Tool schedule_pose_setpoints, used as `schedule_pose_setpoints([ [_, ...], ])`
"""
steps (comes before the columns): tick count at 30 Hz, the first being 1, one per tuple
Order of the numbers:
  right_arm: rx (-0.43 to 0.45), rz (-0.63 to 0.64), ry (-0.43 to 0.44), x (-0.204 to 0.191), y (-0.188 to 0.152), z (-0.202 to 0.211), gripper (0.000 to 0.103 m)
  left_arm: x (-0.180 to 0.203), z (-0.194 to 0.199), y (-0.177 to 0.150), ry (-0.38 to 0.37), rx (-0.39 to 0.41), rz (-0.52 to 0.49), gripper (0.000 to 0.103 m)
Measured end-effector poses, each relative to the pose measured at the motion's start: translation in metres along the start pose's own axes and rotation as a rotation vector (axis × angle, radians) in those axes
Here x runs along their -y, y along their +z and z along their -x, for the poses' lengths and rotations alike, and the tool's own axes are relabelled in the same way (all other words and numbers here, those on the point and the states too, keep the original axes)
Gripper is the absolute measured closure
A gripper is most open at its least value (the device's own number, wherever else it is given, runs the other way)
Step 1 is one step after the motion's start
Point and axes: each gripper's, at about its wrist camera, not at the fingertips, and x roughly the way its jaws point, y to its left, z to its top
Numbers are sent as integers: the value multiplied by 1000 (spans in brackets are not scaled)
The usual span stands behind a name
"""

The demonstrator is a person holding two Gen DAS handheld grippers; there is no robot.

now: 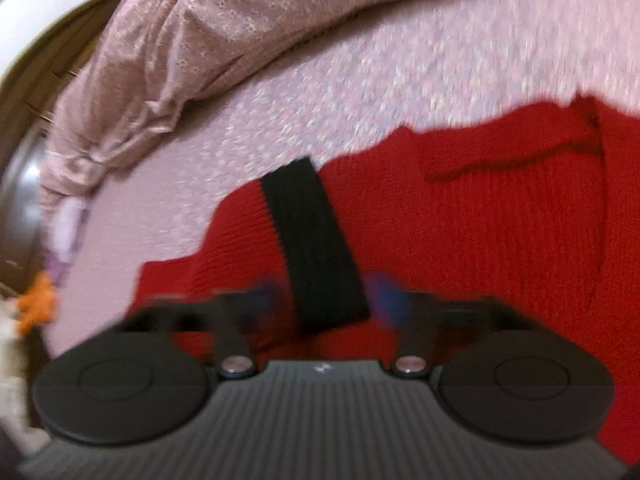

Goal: Fold small clothes
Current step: 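Grasp the cardigan side edge with the right gripper and fold it over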

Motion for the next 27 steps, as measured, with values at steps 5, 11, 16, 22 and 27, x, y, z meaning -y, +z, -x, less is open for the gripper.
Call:
schedule_pose_setpoints([
  [5,-24,5,-16,-1,2,-5,19,-8,-4,2,2,2,15,3],
  [11,-13,107,-53,-32,-6,-15,70,-10,-5,3,15,-2,27,3],
  [16,103,218,-32,-52,-10,9,96,-11,-5,5,14,-1,31,3],
  [22,274,235,98,-80,0,66,98,-15,-2,5,19,10,66,3],
  [27,376,259,166,-95,-12,125,98,-12,10,3,25,52,56,4],
])
